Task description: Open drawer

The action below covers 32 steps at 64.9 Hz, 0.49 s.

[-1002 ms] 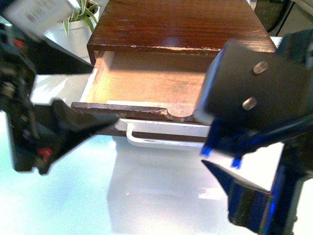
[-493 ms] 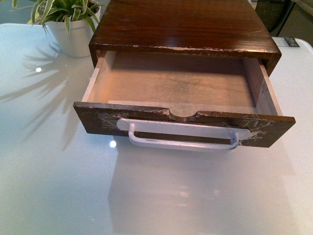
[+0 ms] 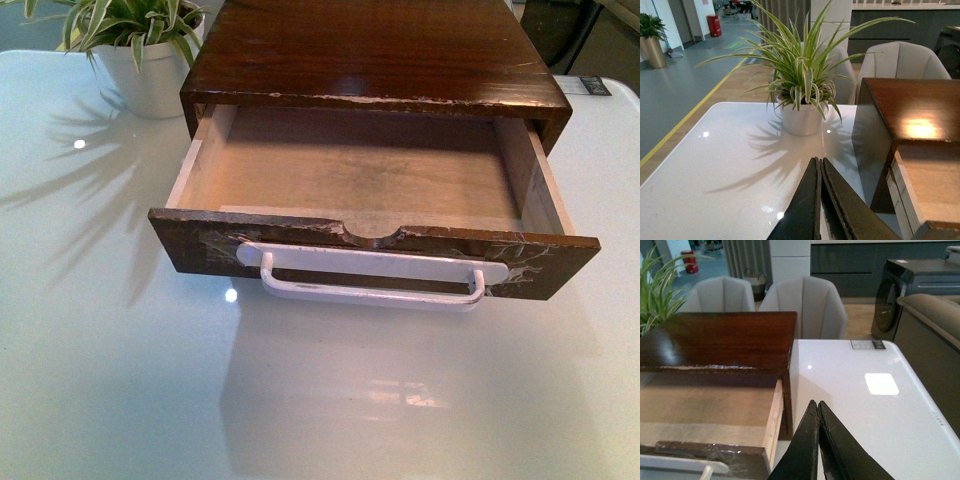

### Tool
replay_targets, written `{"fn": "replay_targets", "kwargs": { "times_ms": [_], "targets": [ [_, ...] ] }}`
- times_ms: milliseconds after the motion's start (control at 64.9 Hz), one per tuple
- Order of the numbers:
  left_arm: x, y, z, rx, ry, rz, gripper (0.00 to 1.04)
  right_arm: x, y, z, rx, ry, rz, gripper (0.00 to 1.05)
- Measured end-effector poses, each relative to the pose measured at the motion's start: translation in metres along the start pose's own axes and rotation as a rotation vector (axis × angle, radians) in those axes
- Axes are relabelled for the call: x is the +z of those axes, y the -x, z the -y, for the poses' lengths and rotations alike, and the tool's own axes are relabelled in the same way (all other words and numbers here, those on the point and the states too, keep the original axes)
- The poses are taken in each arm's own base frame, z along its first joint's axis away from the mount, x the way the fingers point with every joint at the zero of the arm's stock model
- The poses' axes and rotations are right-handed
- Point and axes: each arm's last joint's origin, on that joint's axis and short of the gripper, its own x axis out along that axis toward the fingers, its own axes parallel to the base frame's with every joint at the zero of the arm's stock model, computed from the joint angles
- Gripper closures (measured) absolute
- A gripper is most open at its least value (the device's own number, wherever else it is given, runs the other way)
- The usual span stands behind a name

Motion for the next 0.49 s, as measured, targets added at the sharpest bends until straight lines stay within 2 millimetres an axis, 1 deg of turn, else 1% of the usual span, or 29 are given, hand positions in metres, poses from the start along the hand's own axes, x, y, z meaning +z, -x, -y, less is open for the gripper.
{"fn": "replay_targets", "kwargs": {
  "times_ms": [62, 493],
  "targets": [
    [0.000, 0.004, 0.000, 0.000, 0.000, 0.000, 1.03, -0.001, 0.002, 0.003, -0.027, -0.001, 0.010, 1.03],
    [0.008, 0.030, 0.000, 0.000, 0.000, 0.029, 1.03, 0.000, 0.016, 0.003, -0.023, -0.001, 0.016, 1.03]
  ]
}}
